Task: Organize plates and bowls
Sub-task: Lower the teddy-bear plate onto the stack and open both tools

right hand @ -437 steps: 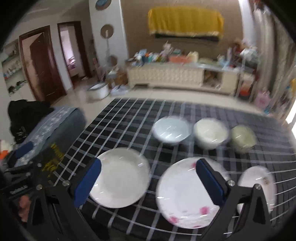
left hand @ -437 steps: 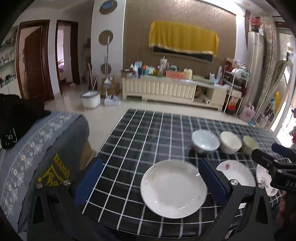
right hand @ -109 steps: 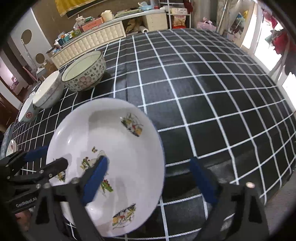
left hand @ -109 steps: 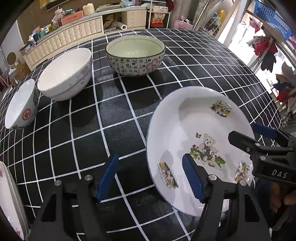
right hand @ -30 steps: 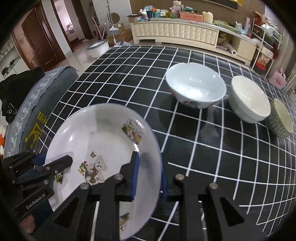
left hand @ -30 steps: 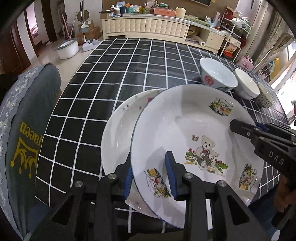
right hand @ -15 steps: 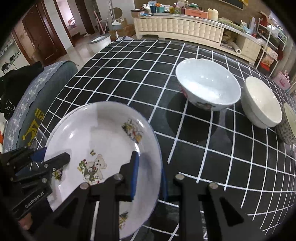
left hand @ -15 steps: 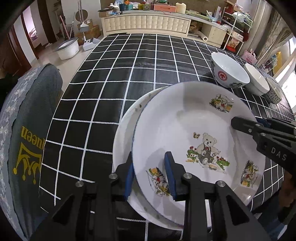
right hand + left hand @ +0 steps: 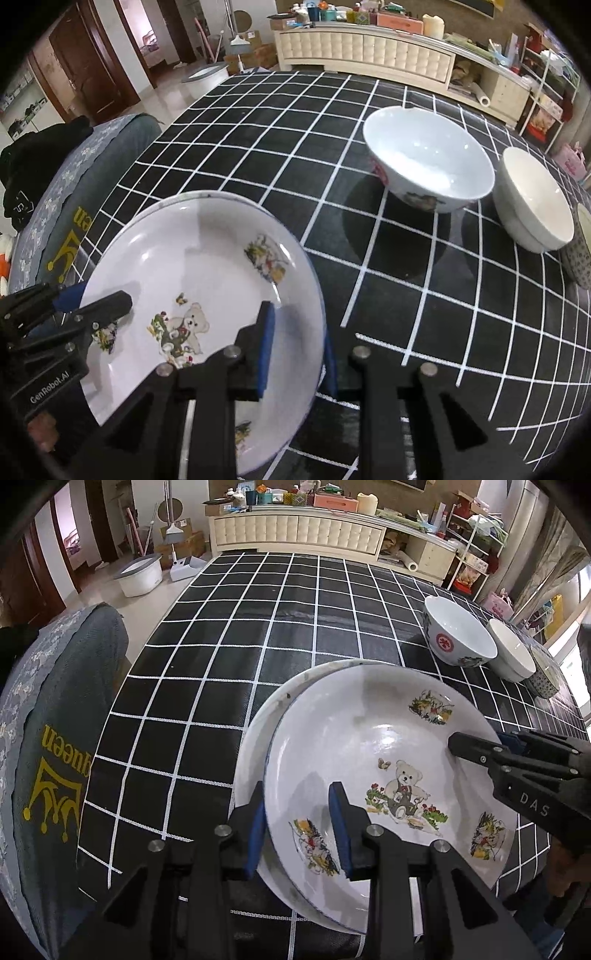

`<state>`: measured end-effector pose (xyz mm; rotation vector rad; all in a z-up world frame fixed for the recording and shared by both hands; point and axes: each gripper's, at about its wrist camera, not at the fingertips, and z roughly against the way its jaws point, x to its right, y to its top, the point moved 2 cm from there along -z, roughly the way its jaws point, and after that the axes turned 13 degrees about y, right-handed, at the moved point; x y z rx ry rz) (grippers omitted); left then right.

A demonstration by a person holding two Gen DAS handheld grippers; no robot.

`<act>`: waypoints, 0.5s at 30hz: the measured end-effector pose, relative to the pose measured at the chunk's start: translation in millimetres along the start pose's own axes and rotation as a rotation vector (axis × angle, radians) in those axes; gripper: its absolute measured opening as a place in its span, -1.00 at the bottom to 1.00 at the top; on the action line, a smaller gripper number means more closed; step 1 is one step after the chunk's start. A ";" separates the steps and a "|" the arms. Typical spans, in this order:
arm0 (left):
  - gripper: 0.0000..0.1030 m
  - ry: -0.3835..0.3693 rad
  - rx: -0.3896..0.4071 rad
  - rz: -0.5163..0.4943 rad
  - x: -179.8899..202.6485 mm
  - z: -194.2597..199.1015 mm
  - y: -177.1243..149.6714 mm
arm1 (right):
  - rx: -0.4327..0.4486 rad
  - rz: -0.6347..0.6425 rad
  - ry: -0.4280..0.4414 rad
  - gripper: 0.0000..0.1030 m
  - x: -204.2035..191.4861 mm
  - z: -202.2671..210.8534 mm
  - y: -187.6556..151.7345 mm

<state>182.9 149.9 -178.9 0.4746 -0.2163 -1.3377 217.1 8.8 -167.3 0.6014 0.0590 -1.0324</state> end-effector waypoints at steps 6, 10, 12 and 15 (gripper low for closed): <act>-0.35 0.005 0.008 0.002 0.2 2.7 -2.3 | -0.030 0.013 -0.009 -0.33 -4.5 -1.6 -3.9; -0.18 -0.007 -0.004 0.001 2.2 5.5 -2.8 | -0.038 0.011 -0.012 -0.33 -5.0 -0.1 -7.2; -0.17 0.005 0.000 -0.010 4.0 7.0 -4.3 | -0.046 0.014 -0.013 -0.32 -5.8 0.2 -8.3; -0.17 0.008 0.000 -0.006 4.0 9.7 -7.0 | -0.057 0.012 -0.020 -0.23 -4.6 1.9 -11.0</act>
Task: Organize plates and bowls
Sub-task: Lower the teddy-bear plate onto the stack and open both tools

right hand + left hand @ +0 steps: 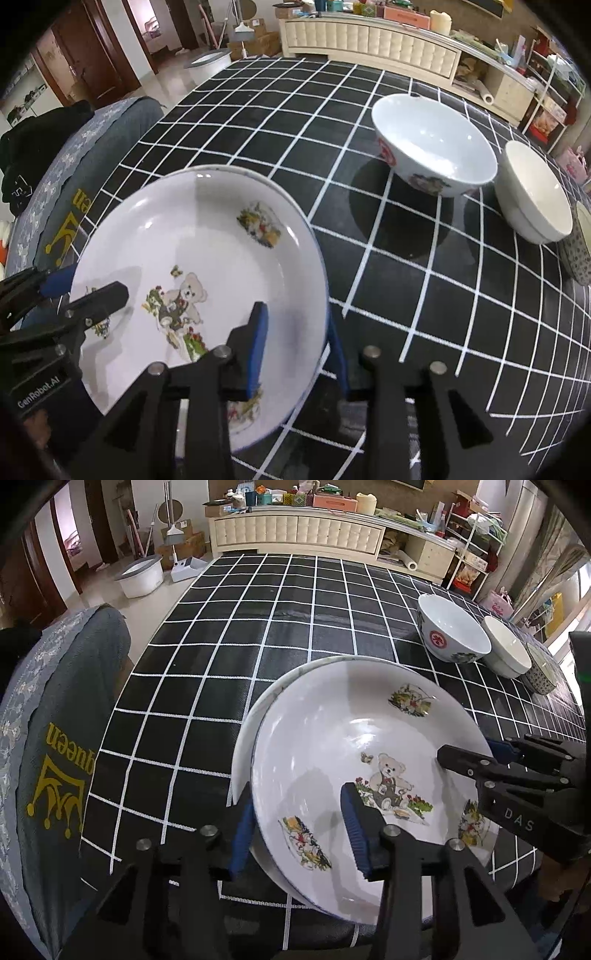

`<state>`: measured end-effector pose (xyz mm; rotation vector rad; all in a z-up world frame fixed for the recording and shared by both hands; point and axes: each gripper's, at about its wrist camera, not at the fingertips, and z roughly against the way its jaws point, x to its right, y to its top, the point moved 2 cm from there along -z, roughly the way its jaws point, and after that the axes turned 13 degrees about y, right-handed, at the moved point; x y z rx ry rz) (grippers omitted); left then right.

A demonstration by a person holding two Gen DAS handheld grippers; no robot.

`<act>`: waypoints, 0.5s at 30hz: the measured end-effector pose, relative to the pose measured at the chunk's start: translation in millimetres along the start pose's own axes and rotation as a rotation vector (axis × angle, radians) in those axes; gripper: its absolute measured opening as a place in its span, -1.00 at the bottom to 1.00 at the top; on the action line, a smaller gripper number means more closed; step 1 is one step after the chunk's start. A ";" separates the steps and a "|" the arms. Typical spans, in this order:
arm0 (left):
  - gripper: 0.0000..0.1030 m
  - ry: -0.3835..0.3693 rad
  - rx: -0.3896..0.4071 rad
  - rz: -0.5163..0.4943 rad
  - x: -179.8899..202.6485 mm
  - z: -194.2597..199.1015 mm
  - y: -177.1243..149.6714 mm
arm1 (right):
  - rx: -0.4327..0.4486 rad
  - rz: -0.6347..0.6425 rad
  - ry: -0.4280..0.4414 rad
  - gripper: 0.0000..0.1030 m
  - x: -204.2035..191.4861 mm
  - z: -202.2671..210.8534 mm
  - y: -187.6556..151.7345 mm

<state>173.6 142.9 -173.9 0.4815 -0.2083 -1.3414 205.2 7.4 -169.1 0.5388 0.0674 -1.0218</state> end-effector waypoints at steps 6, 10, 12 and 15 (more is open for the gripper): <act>-0.05 0.005 -0.005 0.000 1.9 8.7 -6.8 | -0.009 0.001 -0.001 -0.08 -1.9 2.0 -7.8; 0.01 0.034 -0.010 -0.005 4.7 15.5 -11.6 | -0.009 -0.013 0.003 -0.06 -2.6 3.1 -11.6; 0.06 0.038 -0.018 0.007 3.5 18.7 -14.4 | -0.009 -0.016 0.013 -0.03 -3.6 4.2 -14.0; 0.06 0.041 0.007 -0.003 5.2 28.5 -17.8 | 0.000 -0.015 0.023 -0.03 -6.7 8.1 -16.0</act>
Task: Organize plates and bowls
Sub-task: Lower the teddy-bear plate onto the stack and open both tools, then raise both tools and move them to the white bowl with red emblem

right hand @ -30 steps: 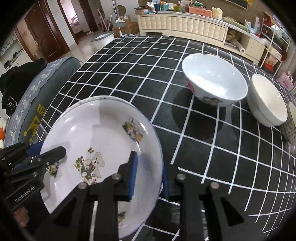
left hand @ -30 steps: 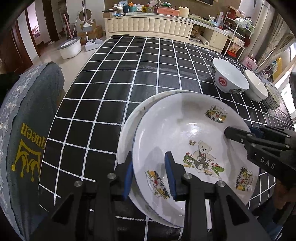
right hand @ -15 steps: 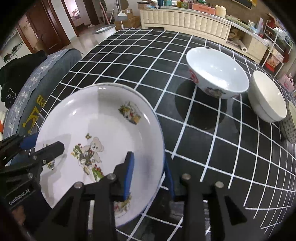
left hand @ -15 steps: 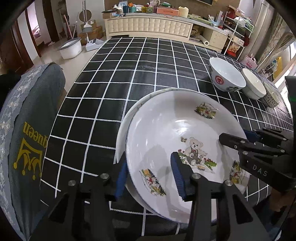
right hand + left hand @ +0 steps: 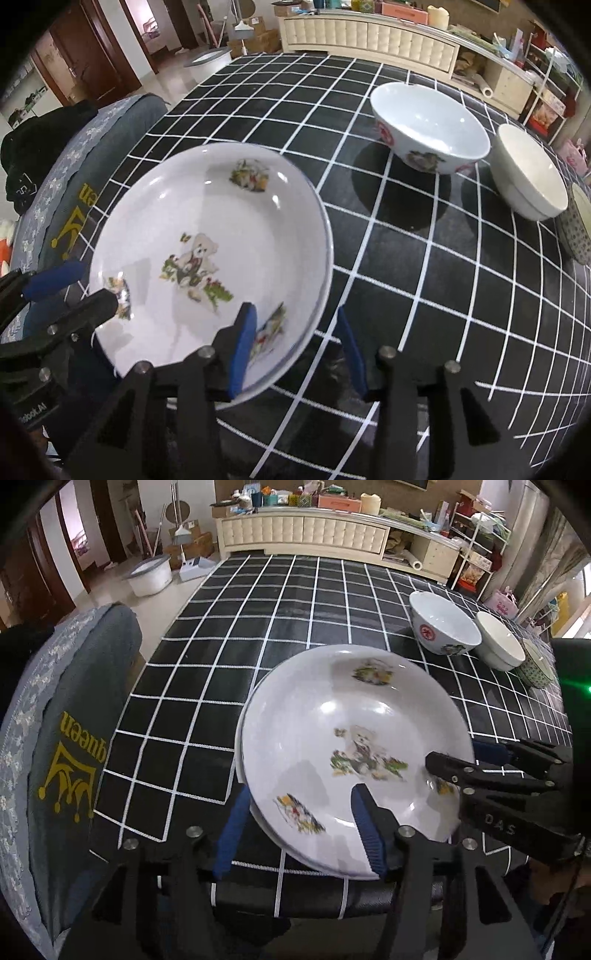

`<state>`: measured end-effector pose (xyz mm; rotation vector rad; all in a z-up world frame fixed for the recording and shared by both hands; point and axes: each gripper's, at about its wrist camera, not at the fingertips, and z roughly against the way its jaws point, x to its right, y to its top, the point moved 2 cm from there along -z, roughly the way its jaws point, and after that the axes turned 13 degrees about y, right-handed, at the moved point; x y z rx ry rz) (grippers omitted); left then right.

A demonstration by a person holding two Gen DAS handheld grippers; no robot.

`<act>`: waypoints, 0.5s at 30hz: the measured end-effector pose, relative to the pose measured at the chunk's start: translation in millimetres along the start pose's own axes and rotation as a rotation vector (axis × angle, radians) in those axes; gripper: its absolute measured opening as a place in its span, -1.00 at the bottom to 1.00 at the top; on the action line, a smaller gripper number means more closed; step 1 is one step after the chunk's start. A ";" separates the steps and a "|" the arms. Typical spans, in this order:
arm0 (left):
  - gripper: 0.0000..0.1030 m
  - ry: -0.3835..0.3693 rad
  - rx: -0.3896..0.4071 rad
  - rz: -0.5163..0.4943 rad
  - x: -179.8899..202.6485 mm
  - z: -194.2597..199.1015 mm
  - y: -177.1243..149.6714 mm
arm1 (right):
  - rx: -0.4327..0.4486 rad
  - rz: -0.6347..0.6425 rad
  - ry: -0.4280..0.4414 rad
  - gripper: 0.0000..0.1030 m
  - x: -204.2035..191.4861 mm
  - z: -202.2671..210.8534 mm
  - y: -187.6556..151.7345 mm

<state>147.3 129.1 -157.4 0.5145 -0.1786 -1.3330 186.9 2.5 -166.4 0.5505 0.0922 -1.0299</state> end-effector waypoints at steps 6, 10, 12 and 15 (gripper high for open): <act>0.06 -0.006 0.026 -0.007 6.8 16.2 2.9 | 0.043 -0.011 0.012 -0.03 1.8 18.6 1.7; 0.10 -0.027 0.033 0.006 12.9 25.9 9.8 | 0.076 -0.020 0.012 -0.02 6.9 34.0 3.6; 0.10 -0.030 0.047 0.004 18.1 32.6 14.9 | 0.090 -0.023 0.013 -0.02 10.1 41.4 4.9; 0.10 -0.034 0.067 -0.001 26.8 41.7 23.8 | 0.115 -0.029 0.007 -0.02 17.9 55.1 9.0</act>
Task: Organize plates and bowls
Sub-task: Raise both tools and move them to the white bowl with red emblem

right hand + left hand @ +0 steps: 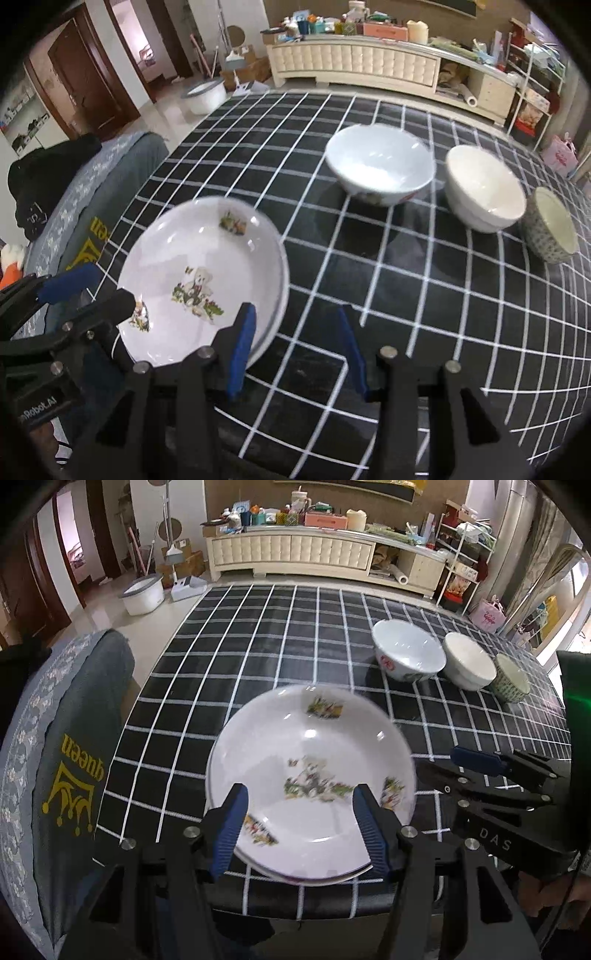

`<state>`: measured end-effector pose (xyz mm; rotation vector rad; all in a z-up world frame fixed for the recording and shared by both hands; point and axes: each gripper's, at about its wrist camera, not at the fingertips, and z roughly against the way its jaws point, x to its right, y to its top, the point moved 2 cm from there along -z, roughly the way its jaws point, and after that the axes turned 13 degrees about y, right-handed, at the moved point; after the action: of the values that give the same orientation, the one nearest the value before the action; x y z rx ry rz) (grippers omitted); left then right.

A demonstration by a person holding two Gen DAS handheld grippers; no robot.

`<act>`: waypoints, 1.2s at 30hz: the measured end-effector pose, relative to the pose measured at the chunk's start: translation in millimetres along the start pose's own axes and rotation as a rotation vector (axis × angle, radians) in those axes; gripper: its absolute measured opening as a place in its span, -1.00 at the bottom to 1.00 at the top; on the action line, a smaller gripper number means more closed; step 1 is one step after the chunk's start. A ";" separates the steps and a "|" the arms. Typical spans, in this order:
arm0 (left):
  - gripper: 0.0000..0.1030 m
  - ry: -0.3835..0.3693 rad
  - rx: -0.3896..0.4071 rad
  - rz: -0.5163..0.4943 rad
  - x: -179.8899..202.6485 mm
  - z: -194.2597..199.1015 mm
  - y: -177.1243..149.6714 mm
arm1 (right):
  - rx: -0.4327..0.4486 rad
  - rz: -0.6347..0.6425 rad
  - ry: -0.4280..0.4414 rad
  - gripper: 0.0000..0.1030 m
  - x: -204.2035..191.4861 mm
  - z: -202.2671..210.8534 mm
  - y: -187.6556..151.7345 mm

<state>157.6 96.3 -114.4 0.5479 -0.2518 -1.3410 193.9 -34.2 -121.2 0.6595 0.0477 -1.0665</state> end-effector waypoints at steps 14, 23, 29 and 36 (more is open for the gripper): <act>0.10 -0.058 0.058 -0.043 47.6 15.3 60.3 | 0.079 -0.032 -0.026 0.01 40.8 43.8 39.2; 0.24 -0.085 0.065 -0.077 72.1 -3.1 104.7 | 0.077 -0.061 -0.034 0.01 70.7 39.1 69.8; 0.25 -0.078 0.047 -0.115 85.5 -31.4 134.8 | 0.079 -0.043 -0.021 0.20 83.4 22.1 87.2; 0.25 -0.081 0.006 -0.139 93.5 -70.8 158.9 | 0.080 -0.025 -0.001 0.30 104.2 -2.7 101.7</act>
<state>347.4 42.5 -106.0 0.5239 -0.2885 -1.4998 330.3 -83.8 -110.7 0.7319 0.0125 -1.0975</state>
